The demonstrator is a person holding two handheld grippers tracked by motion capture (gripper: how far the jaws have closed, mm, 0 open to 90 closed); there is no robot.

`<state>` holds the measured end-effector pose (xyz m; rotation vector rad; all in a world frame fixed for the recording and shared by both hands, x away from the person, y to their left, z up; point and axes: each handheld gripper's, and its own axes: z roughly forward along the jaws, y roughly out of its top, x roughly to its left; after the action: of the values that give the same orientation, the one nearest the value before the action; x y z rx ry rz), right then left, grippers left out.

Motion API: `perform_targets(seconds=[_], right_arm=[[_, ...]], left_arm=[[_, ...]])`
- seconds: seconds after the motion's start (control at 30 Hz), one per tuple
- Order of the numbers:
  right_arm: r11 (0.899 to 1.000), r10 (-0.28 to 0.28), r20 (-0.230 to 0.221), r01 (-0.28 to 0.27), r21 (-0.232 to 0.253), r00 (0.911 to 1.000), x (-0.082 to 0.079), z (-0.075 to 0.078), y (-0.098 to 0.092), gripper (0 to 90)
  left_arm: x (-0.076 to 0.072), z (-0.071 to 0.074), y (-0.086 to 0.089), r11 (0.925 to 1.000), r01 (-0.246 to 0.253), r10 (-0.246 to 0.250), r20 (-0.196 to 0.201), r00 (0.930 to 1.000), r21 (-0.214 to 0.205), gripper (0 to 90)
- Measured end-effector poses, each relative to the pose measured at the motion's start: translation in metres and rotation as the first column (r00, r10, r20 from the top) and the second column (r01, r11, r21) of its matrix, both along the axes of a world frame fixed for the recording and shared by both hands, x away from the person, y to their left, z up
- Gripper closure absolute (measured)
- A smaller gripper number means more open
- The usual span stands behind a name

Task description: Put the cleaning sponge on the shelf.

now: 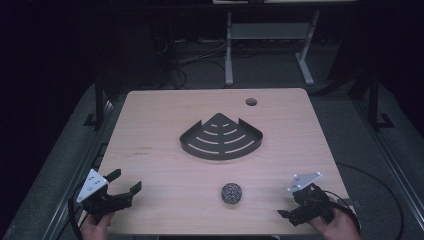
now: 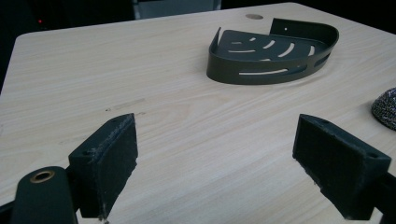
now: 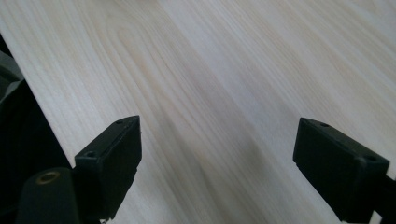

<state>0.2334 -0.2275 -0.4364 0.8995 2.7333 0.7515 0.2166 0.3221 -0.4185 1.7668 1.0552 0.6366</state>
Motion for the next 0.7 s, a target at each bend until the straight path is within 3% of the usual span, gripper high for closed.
perform_targets(seconds=[0.2, 0.33, 0.5, 0.7], right_arm=[[0.999, 0.044, -0.036, -0.044, 0.000, 0.9984, 0.007, 0.003, 0.016, 15.1], [0.997, 0.079, -0.031, -0.079, -0.011, 0.9964, 0.010, 0.006, 0.029, 14.3], [0.990, 0.135, -0.018, -0.136, -0.045, 0.9907, 0.014, 0.011, 0.048, 14.5], [0.979, 0.196, -0.029, -0.197, -0.049, 0.9803, 0.021, 0.014, 0.070, 14.5]], left_arm=[[0.001, 0.000, 0.003, 1.0000, -0.002, 0.002, -0.007, 1.0000, -0.005, 13.2], [0.001, 0.001, 0.002, 1.0000, -0.001, 0.001, -0.001, 1.0000, -0.004, 13.2], [0.000, 0.000, 0.002, 1.0000, 0.000, 0.000, 0.000, 1.0000, -0.007, 13.2], [0.001, 0.001, 0.003, 0.9998, 0.002, -0.002, 0.000, 1.0000, -0.018, 13.2]])
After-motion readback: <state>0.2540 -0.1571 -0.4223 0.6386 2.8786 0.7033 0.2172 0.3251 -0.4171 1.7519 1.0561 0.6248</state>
